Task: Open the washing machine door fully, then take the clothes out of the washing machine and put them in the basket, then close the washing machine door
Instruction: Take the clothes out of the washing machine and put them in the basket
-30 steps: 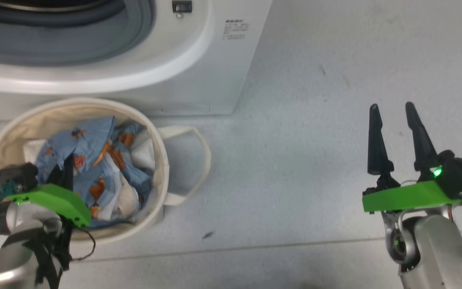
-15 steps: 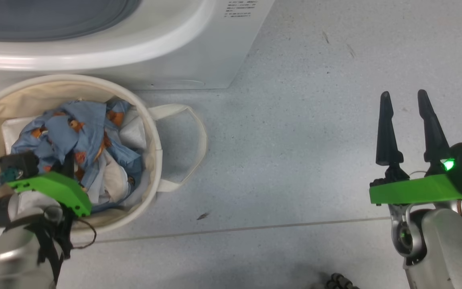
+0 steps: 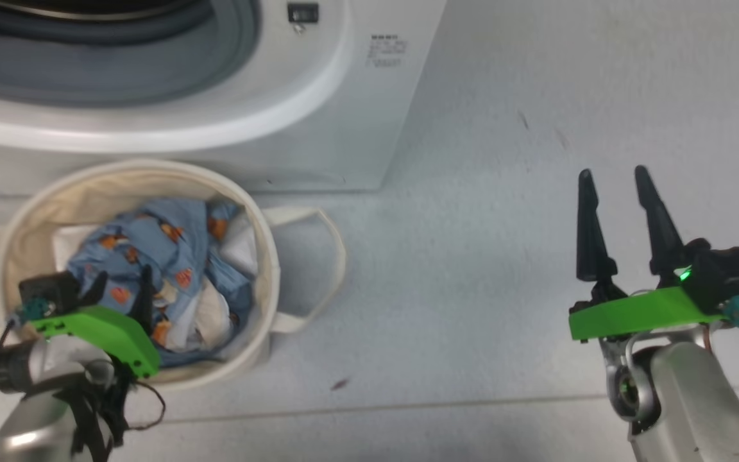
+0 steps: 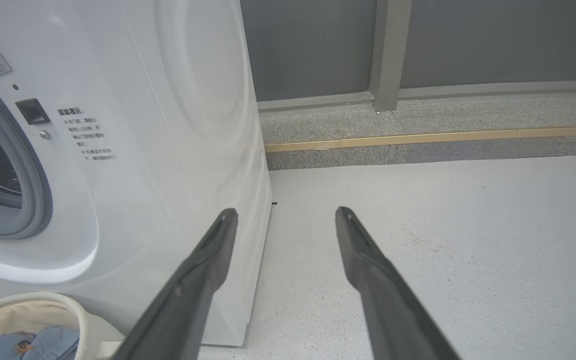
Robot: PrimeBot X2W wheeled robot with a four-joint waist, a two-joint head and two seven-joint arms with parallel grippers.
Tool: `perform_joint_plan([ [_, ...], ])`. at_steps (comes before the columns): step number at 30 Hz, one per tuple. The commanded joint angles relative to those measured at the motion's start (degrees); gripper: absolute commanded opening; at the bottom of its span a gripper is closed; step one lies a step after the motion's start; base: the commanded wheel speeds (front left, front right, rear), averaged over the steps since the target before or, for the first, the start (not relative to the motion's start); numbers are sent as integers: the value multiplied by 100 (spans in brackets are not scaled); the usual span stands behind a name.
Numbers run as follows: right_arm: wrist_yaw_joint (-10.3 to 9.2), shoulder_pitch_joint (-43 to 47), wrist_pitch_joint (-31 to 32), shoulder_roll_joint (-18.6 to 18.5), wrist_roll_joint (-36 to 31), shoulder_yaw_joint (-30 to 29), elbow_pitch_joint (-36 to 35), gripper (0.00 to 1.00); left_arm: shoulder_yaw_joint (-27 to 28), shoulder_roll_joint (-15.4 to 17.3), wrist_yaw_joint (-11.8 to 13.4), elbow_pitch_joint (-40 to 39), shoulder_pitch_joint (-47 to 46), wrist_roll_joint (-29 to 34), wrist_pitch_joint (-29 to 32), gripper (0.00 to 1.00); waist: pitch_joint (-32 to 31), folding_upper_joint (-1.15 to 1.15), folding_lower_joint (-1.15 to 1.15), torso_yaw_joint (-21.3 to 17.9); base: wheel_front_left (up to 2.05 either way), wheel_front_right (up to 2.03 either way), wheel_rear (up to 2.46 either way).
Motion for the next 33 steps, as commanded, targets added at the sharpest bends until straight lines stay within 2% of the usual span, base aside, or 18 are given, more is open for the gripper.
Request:
perform_joint_plan([
  [1, 3, 88, -70, -7, 45, 158, -74, 100, 91, 274, 11, -269, 126, -102, -34, 100, -355, 0, 0, 155, 0, 0, 0],
  [6, 3, 220, -70, -2, 140, 306, 190, 100, -21, 520, 11, -1151, 531, 42, -34, 100, -925, 0, 0, 321, 0, 0, 0],
  [10, 3, 345, -70, 26, 208, 408, 335, 100, 127, 715, 11, -1686, 849, 170, -34, 100, -1256, 0, 0, 392, 0, 0, 0],
  [17, 3, 645, -70, 81, 318, 580, 595, 100, 823, 937, 11, -2779, 1642, 645, -34, 100, -1971, 0, 0, 438, 0, 0, 0],
  [24, 3, 781, -70, 35, 383, 720, 699, 100, 1313, 1047, 11, -4062, 2370, 569, -34, 100, -2397, 0, 0, 401, 0, 0, 0],
  [33, 3, 880, -70, 44, 392, 704, 710, 100, 1918, 1151, 51, -5079, 3172, 529, -35, 100, -2634, 0, 0, 323, 0, 0, 0],
])
